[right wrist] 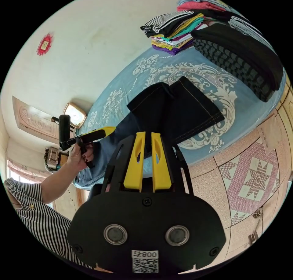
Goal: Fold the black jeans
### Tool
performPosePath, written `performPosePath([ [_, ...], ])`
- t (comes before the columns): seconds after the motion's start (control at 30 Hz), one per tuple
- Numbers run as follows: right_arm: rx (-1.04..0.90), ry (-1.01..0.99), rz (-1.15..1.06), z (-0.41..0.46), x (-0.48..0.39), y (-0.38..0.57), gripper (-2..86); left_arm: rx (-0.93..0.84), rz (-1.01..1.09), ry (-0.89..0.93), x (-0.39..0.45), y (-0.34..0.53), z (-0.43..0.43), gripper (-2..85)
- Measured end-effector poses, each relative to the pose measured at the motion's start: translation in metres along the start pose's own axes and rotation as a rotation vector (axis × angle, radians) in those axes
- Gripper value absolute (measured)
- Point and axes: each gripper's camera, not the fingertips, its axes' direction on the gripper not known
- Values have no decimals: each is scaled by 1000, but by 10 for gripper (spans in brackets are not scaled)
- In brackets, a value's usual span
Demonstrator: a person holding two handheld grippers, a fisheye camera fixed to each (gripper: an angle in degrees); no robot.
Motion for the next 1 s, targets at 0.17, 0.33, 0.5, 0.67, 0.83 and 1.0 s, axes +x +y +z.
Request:
performPosePath([
  [0.17,24,56,-135,0,-31,-15,67,24,-50,-5,-7,-59,17,76],
  [0.33,62,140,-110,13,-33,-32,71,7,33,-101,7,-93,26,80],
  [0.5,84,156,45,19,8,-45,71,-92,113,-173,17,-130,51,78],
  [0.67,19,236,-4,37,8,-65,72,-159,101,-168,18,-154,71,48],
  [0.83,-30,222,-109,49,-8,-68,73,-138,99,-151,24,-167,72,36],
  [1.0,-70,286,-170,59,-16,-70,47,-139,121,-149,33,-181,74,32],
])
